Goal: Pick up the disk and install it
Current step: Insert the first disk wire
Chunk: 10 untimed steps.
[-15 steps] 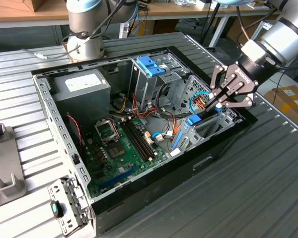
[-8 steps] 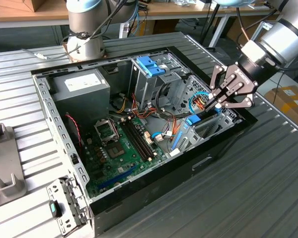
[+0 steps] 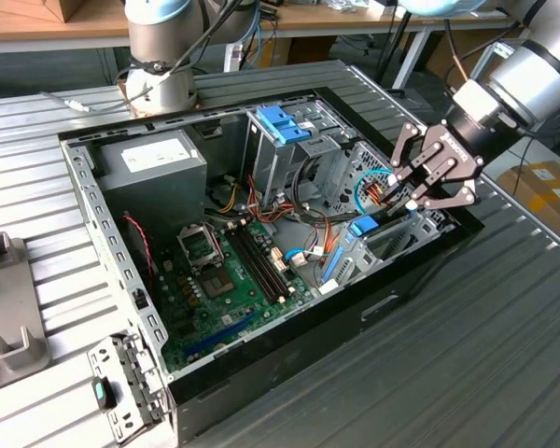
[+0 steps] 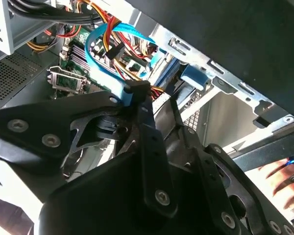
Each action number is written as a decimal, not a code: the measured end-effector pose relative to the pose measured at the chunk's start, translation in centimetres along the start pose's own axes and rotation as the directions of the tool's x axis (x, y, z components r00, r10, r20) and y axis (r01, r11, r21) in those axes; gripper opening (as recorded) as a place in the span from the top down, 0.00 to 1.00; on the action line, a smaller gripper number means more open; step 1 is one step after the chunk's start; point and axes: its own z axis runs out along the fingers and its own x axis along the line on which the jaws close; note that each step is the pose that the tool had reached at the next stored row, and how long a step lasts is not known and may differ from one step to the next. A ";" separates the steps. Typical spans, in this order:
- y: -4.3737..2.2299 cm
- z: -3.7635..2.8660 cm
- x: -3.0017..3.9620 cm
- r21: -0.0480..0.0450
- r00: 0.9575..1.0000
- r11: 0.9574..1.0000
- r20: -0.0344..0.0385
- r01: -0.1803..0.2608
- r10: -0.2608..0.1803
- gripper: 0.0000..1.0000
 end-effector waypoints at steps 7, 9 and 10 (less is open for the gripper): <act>1.09 -2.40 -0.28 0.000 1.000 1.000 0.006 0.003 -0.003 0.78; 1.10 -2.41 -0.28 0.000 1.000 1.000 0.006 0.004 -0.004 0.89; 1.10 -2.43 -0.26 0.000 1.000 1.000 0.006 0.004 -0.004 0.89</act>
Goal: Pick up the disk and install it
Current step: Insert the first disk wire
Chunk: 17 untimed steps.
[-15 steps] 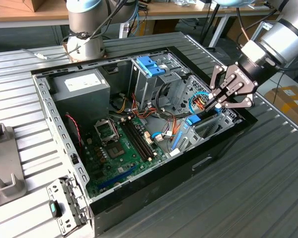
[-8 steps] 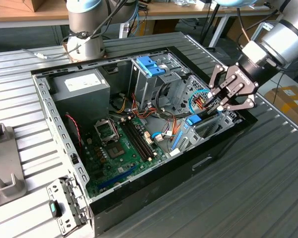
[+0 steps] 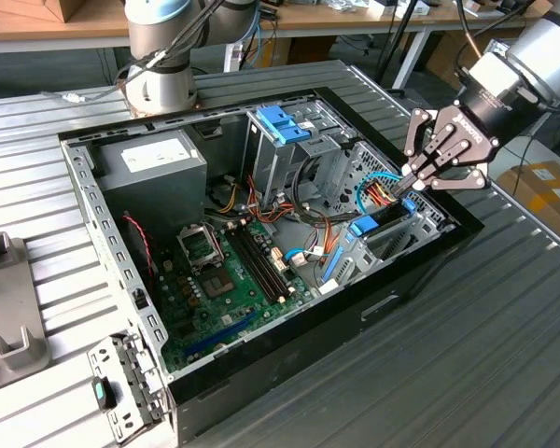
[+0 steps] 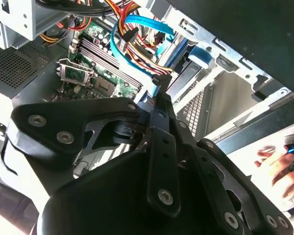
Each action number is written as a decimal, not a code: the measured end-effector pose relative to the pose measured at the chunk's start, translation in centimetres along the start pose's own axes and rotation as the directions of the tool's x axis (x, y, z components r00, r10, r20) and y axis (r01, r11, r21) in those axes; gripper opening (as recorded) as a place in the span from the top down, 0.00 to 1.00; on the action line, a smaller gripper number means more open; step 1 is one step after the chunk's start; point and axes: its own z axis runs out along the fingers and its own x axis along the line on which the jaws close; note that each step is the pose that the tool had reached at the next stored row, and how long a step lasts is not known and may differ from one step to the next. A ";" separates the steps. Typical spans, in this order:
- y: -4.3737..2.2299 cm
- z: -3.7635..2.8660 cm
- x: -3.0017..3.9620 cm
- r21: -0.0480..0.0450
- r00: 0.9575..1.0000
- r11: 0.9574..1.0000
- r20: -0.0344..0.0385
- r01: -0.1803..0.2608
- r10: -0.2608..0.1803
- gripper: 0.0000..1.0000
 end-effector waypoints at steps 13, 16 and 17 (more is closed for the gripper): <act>-1.12 -0.49 1.31 -0.020 1.000 1.000 0.000 0.001 -0.001 0.89; -1.16 -0.41 0.60 -0.020 1.000 1.000 -0.001 0.003 -0.003 0.89; -1.16 -0.35 0.07 -0.020 1.000 1.000 -0.001 0.003 -0.003 0.89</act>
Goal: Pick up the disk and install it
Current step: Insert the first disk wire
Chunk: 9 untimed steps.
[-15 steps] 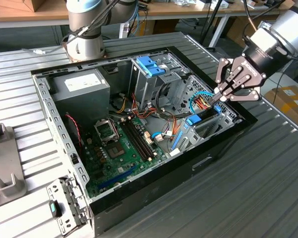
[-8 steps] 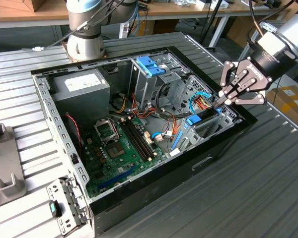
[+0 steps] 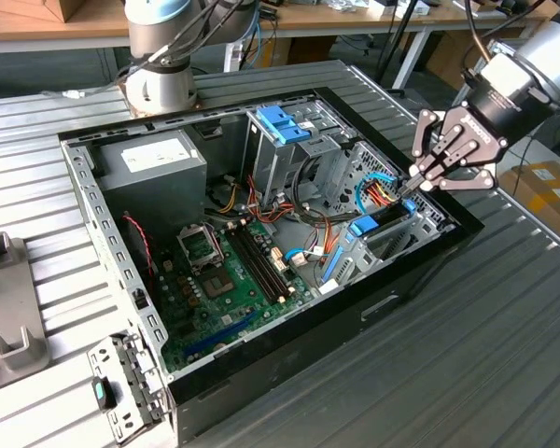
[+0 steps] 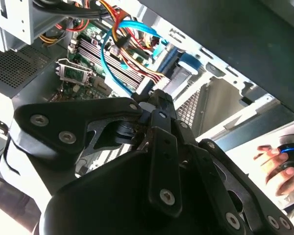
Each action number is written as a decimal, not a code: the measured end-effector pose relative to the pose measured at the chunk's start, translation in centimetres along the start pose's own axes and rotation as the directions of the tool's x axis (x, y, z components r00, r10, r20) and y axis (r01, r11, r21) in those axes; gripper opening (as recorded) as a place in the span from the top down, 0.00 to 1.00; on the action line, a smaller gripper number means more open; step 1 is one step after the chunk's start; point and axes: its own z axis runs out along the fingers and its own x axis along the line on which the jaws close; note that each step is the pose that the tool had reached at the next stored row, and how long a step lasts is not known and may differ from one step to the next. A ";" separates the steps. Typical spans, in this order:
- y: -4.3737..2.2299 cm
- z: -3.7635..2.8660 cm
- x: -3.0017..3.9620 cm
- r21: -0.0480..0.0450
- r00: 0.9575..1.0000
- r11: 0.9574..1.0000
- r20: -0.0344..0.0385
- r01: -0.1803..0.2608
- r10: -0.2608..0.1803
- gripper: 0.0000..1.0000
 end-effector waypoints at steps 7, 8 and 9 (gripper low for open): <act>0.00 0.03 -0.02 0.031 1.000 1.000 -0.001 0.003 -0.003 0.89; 0.00 0.05 -0.02 0.043 1.000 0.999 -0.002 0.005 -0.005 0.89; 0.01 0.05 -0.02 0.053 1.000 0.999 -0.002 0.006 -0.005 0.89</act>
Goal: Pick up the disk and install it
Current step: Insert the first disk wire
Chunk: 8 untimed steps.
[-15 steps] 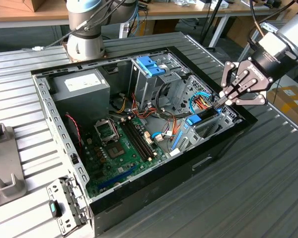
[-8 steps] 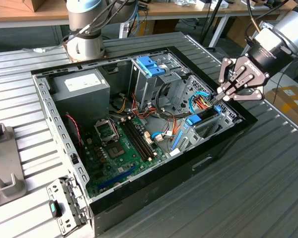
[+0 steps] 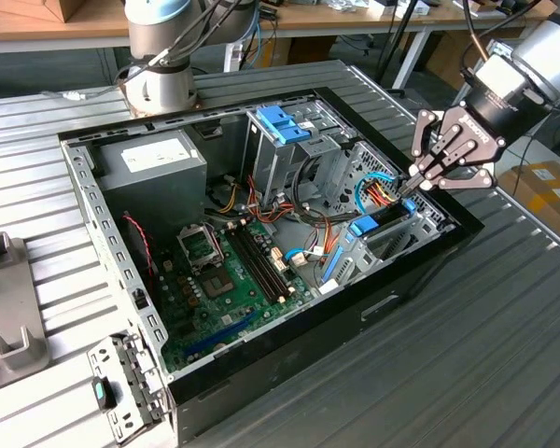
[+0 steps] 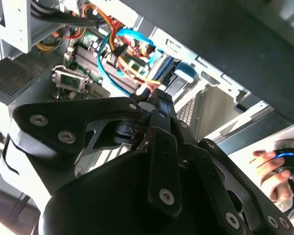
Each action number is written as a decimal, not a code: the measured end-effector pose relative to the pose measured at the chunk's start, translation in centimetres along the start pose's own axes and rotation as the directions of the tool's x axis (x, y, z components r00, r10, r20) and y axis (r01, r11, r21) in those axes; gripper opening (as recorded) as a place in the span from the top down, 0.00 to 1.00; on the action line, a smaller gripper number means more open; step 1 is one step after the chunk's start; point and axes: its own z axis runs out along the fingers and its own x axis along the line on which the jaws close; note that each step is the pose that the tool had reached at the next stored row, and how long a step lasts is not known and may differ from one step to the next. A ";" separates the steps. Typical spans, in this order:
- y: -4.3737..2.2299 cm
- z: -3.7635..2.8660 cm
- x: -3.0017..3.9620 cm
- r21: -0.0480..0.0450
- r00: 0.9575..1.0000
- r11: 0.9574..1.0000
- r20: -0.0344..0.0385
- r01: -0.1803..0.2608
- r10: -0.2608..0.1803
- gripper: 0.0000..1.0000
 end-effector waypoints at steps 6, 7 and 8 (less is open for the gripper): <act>0.01 0.08 0.01 0.077 1.000 0.997 -0.003 0.008 -0.008 0.89; 0.01 0.09 0.01 0.089 1.000 0.996 -0.004 0.010 -0.009 0.89; 0.01 0.11 0.01 0.105 1.000 0.994 -0.004 0.011 -0.011 0.89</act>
